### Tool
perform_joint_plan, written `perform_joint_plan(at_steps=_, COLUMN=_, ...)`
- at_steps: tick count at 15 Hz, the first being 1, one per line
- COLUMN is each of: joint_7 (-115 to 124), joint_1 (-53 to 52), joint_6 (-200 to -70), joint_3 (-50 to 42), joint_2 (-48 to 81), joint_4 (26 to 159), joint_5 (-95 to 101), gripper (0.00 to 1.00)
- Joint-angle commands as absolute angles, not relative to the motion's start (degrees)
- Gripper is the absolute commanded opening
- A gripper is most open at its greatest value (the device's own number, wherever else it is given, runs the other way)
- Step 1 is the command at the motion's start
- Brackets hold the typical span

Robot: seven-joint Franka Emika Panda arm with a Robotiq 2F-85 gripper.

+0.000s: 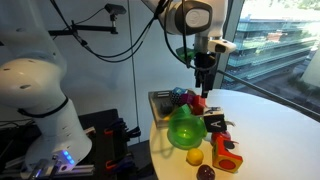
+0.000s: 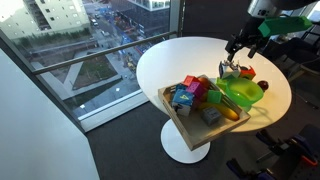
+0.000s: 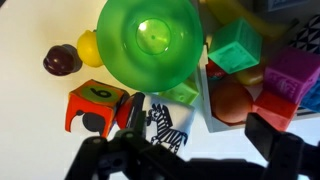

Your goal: Move the black and white toy to the table

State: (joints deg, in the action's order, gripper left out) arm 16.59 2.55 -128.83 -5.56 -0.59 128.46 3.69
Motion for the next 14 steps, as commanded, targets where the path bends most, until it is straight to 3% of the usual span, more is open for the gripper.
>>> perform_joint_plan(at_steps=1, joint_7=9.7, joint_1=3.2, joint_6=-123.5, joint_3=-5.1, joint_2=-5.1, joint_4=129.6, joint_5=1.4, gripper=1.00)
perform_joint_plan(at_steps=14, joint_7=-0.4, joint_1=3.7, joint_6=-113.0, joint_3=-5.6, joint_2=-19.5, joint_4=133.1, joint_5=0.9, gripper=1.00)
